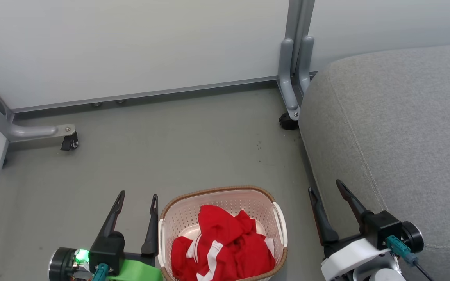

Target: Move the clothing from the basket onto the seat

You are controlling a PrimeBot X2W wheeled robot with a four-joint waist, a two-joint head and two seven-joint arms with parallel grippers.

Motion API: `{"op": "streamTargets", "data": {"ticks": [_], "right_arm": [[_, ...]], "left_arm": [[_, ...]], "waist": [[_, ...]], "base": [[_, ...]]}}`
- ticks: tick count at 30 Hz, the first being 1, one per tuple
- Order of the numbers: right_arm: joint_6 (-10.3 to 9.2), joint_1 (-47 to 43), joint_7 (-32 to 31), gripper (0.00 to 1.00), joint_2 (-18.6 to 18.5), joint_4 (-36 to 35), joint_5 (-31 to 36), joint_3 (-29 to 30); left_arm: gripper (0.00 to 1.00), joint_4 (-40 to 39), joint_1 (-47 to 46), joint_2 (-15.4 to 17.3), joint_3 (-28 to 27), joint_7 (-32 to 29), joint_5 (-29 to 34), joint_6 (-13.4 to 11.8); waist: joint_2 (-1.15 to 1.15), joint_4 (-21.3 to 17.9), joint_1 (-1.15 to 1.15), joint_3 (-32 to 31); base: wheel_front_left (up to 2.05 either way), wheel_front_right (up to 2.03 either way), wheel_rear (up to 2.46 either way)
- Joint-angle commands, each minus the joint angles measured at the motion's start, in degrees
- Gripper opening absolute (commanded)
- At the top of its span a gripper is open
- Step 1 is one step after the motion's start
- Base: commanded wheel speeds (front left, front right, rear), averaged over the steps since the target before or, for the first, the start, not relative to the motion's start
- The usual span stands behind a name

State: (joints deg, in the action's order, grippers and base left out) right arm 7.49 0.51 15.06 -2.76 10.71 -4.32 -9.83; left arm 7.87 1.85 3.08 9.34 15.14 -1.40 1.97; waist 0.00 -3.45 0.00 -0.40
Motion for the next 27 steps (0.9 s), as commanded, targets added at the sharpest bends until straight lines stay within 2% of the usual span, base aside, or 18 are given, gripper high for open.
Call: {"op": "streamTargets", "data": {"ticks": [1,6,15,27], "right_arm": [[0.00,-0.18,0.18,1.00,-0.23,0.15,-0.79,0.50],[0.00,0.68,0.18,1.00,-0.24,-0.30,-1.99,1.58],[0.00,4.57,0.18,1.00,-0.20,-1.97,-1.32,3.98],[0.00,9.38,0.18,1.00,-0.20,-4.47,0.18,5.71]], "left_arm": [[1.00,0.50,0.92,0.11,-0.06,0.02,-0.14,0.24],[1.00,0.75,0.34,0.06,-0.01,0.02,-1.38,1.83],[1.00,5.14,-5.39,0.00,0.68,0.02,-3.12,4.52],[1.00,13.84,-14.22,1.20,5.50,0.02,-2.71,5.51]], "waist": [[0.00,-0.43,0.00,0.39],[0.00,-1.53,0.00,2.17],[0.00,-2.07,0.00,9.60],[0.00,-2.04,0.00,20.52]], "base": [[0.00,0.00,0.00],[0.00,0.00,0.00],[0.00,0.00,0.00],[0.00,0.00,0.00]]}}
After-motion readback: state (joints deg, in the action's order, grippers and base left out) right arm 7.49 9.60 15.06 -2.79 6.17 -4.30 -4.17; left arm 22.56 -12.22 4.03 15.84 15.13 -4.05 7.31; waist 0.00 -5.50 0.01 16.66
